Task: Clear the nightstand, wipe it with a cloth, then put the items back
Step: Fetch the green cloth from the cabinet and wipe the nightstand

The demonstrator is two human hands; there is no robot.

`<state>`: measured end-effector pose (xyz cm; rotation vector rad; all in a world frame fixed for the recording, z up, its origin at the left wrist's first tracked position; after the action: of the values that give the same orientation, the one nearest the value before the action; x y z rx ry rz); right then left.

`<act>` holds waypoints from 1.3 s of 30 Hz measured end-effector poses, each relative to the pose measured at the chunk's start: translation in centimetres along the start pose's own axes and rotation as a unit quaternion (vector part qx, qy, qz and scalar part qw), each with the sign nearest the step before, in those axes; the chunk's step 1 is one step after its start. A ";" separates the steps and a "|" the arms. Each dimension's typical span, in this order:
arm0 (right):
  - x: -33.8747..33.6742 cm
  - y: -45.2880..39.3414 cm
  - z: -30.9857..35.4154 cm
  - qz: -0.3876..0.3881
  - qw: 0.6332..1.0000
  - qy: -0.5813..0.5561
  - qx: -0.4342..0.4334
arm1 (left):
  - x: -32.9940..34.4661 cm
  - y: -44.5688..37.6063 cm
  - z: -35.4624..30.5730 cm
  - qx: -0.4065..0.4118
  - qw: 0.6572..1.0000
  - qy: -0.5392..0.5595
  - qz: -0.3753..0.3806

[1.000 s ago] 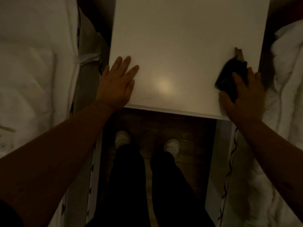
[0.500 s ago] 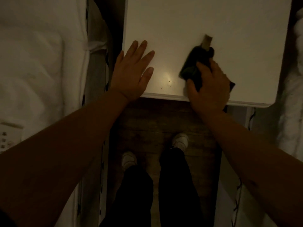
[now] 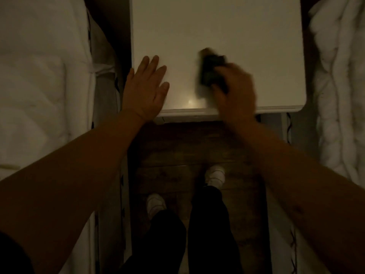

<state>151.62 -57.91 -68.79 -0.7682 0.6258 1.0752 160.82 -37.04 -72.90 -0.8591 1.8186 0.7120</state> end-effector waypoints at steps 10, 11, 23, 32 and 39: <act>-4.0 4.1 -9.8 -0.012 0.952 0.183 0.245 | 0.1 0.0 0.0 -0.007 1.000 0.006 -0.008; -2.9 4.0 -8.5 -0.005 0.955 0.173 0.240 | 0.1 0.0 0.0 -0.009 1.000 0.020 -0.009; 9.8 3.6 6.6 0.077 0.984 0.113 0.113 | -0.1 0.6 0.9 -0.149 0.918 0.361 -0.071; 13.7 3.7 12.4 0.164 0.985 0.052 -0.007 | 1.0 10.1 2.1 -0.300 0.695 0.653 -0.044; 11.8 5.6 13.7 0.328 0.933 -0.113 -0.093 | -0.2 14.4 2.5 -0.343 0.661 0.659 -0.104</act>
<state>151.73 -39.11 -71.10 -0.5910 0.6008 1.8324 150.53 -26.73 -72.28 -2.5478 2.5714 0.6356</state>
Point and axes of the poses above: each hand's wrist, its own y-axis away from the middle knuckle, its own x-axis out of the palm, z = x × y, the point moved 3 cm from there along -y, towards the middle knuckle, and after that the axes turned 2 degrees about -y, right-handed, at the moved point
